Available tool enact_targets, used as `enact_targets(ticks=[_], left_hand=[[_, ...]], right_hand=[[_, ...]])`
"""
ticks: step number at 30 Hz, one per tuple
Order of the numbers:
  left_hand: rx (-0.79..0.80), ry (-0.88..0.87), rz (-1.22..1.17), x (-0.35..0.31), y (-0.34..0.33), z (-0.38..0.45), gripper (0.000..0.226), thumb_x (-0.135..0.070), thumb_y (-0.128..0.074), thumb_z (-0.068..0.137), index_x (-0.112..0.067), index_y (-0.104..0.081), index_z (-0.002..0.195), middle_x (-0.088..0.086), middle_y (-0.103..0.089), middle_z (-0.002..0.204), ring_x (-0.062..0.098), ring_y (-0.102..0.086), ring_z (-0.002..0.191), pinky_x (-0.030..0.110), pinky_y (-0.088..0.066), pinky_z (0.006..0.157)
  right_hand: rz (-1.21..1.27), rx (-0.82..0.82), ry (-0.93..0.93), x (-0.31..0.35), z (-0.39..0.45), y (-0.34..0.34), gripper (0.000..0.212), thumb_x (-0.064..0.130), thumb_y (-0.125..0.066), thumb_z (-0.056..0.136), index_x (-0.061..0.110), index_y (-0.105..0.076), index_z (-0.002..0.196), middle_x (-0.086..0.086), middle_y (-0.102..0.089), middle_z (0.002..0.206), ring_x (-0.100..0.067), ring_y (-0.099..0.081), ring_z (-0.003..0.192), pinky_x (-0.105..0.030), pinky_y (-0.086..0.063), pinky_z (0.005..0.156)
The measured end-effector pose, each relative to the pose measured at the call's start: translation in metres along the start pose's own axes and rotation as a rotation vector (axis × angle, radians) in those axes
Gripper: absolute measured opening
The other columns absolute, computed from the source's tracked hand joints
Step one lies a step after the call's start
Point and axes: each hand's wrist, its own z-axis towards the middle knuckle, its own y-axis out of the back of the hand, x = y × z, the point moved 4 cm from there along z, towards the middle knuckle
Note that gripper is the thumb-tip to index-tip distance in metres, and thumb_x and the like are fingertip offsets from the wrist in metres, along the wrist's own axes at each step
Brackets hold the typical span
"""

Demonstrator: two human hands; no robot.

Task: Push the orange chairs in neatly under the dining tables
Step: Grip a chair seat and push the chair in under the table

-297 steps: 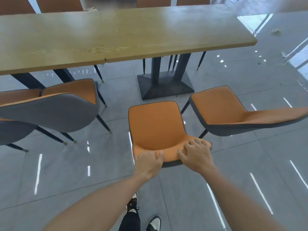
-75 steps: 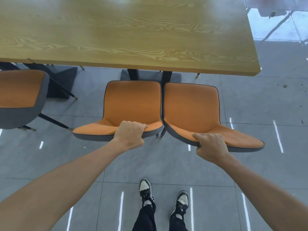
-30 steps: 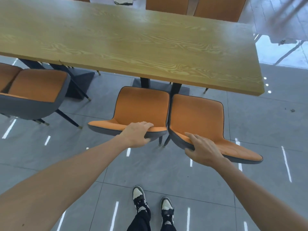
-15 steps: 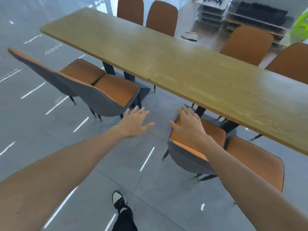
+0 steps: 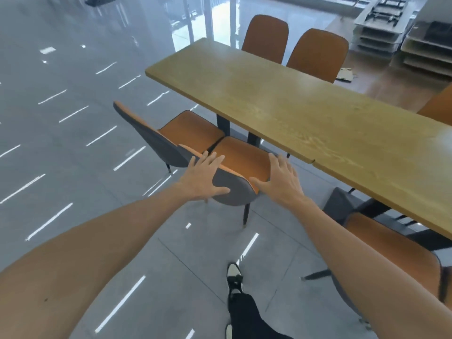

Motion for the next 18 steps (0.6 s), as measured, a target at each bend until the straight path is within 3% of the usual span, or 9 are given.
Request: enact_targets(ticks=[11,15,18], left_hand=[[0.087,0.011,0.083,0.196,0.039,0.129,0.114,-0.068,-0.072,0.075,-0.026,-0.008,0.160,0.007,-0.007,0.168,0.031,0.002,0.154,0.058,-0.005,0.120],[0.174,-0.006,0.167,0.262,0.042,0.160,0.118,-0.068,-0.074,0.073,-0.027,-0.005,0.159,0.009,-0.006,0.168,0.033,0.003,0.154,0.060,-0.003,0.120],[0.275,-0.019,0.262,0.315,0.037,0.182,0.122,-0.071,-0.074,0.070,-0.028,-0.004,0.159,0.009,-0.009,0.168,0.035,0.002,0.153,0.062,-0.003,0.119]], right_hand=[[-0.012,0.182,-0.005,0.118,0.177,-0.093,0.109,0.084,-0.050,0.077,0.021,-0.012,0.158,-0.010,-0.010,0.167,-0.029,-0.008,0.154,-0.056,-0.009,0.123],[-0.027,0.351,0.014,0.151,0.204,-0.126,0.114,0.087,-0.056,0.071,0.020,-0.020,0.157,-0.006,-0.026,0.163,-0.028,-0.029,0.147,-0.054,-0.027,0.118],[-0.051,0.508,-0.023,0.165,0.214,-0.158,0.100,0.082,-0.062,0.070,0.025,-0.034,0.147,0.000,-0.050,0.142,-0.024,-0.052,0.121,-0.043,-0.047,0.095]])
